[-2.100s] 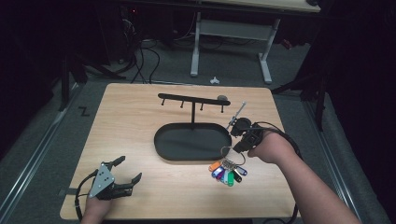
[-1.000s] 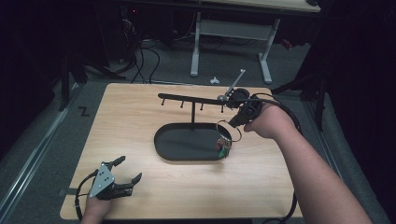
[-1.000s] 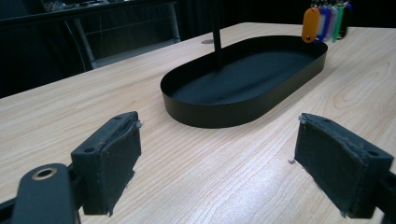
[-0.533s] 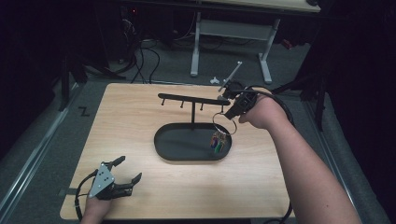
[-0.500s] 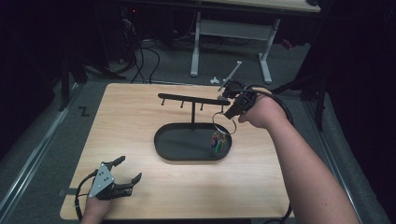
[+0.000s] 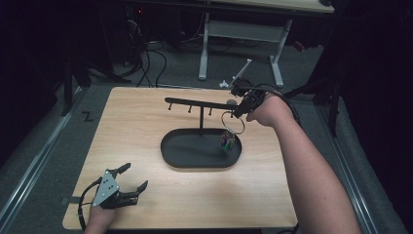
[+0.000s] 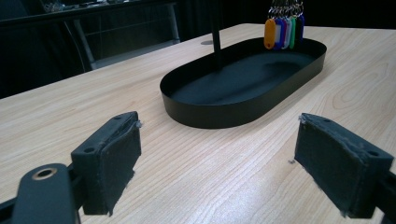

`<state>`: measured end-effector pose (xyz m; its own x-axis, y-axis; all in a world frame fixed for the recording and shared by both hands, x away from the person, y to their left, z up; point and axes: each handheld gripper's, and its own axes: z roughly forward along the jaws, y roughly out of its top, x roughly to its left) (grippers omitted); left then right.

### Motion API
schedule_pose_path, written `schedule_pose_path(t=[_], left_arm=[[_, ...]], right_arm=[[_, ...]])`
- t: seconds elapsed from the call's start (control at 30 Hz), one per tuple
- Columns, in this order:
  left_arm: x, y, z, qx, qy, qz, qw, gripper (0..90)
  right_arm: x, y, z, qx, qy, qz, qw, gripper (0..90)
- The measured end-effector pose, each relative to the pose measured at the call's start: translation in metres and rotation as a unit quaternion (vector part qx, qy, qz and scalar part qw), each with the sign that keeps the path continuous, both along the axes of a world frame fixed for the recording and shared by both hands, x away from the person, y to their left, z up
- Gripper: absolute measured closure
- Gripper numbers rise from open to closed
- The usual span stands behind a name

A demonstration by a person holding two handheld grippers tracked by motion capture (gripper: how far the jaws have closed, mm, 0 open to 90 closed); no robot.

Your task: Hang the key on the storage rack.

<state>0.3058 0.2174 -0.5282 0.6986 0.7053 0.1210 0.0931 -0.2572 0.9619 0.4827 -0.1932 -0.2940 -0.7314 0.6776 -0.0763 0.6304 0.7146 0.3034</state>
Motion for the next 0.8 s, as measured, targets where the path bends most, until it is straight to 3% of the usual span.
schedule_pose_path(t=[0.1,0.57,0.67,0.8], left_arm=[[0.0,0.0,0.0,0.0,-0.001,0.0,1.0,15.0],[0.0,0.0,0.0,-0.001,-0.001,0.0,1.0,15.0],[0.0,0.0,0.0,-0.002,-0.001,0.0,1.0,15.0],[0.0,0.0,0.0,-0.001,-0.001,0.0,1.0,15.0]], right_arm=[[0.003,-0.003,-0.001,0.002,0.001,-0.014,0.9999,87.7],[0.016,-0.004,-0.007,0.005,-0.004,-0.02,0.9998,86.9],[0.016,-0.003,-0.004,0.019,-0.015,-0.024,0.9994,82.9],[0.013,-0.001,-0.002,0.019,-0.023,-0.029,0.9991,76.2]])
